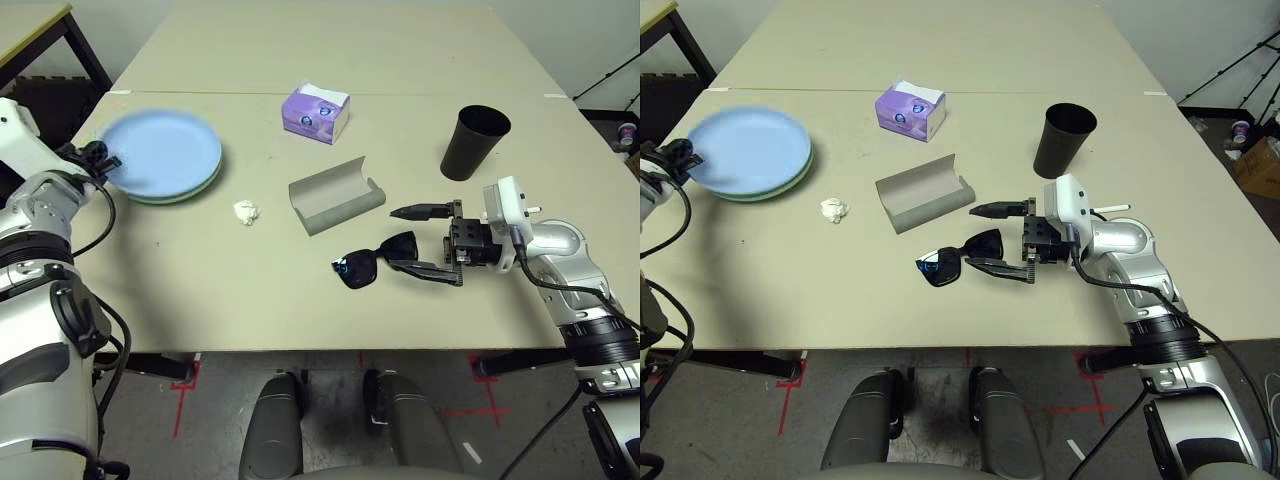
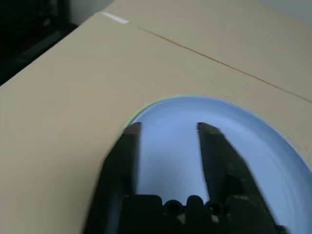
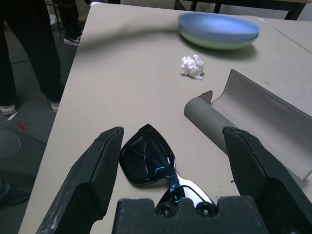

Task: Organize and tidy the items on the table.

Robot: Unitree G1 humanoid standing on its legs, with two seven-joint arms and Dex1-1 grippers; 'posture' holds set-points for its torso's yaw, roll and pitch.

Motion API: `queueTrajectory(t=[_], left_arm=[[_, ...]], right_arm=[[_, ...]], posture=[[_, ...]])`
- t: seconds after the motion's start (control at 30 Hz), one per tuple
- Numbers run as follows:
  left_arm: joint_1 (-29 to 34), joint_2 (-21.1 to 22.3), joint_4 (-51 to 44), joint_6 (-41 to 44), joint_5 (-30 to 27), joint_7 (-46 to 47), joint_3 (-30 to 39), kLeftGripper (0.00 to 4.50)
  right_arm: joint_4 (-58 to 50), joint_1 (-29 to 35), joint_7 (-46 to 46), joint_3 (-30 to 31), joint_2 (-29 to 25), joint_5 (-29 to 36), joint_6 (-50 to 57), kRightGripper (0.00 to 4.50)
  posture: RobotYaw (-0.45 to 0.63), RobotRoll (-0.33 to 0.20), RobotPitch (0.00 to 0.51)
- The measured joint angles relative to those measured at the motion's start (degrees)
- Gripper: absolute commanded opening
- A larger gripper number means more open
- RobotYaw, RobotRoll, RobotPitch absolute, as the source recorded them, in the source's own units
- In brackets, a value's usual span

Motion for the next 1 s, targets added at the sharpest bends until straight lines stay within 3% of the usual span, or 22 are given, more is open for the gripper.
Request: queueTrajectory(t=[0.1,0.27,0.4,0.53,0.7,1.0], left_arm=[[2.9,0.3,-6.7,2.8,-0.1,-4.5,-1.1,4.47],[12.0,0.8,-22.0,9.6,-2.3,-11.2,-1.6,4.47],[22.1,2.3,-39.7,16.9,-6.9,-17.7,-1.6,4.47],[27.0,2.5,-49.3,21.1,-10.2,-20.7,-1.6,4.47],[32.8,-0.3,-54.3,17.3,-9.7,-22.2,-4.2,4.47],[33.7,-3.4,-56.7,14.5,-8.7,-24.3,-10.1,4.47]], right_arm=[[-0.2,0.0,-0.1,0.0,0.0,0.0,0.0,4.5],[-0.3,0.1,-0.2,0.0,-0.1,0.0,0.1,4.5],[-0.3,0.2,-0.3,0.0,-0.1,0.0,0.1,4.5],[-0.2,0.0,-0.3,0.0,-0.1,0.0,0.1,4.5],[0.4,-0.3,-0.3,0.1,0.2,0.0,0.0,4.5],[1.9,-1.2,-5.2,0.2,0.1,-3.7,1.9,4.5]], posture=[[0.0,0.0,0.155],[0.01,0.0,0.155],[0.02,0.0,0.156],[0.03,0.0,0.155],[0.03,0.0,0.155],[0.02,0.0,0.154]])
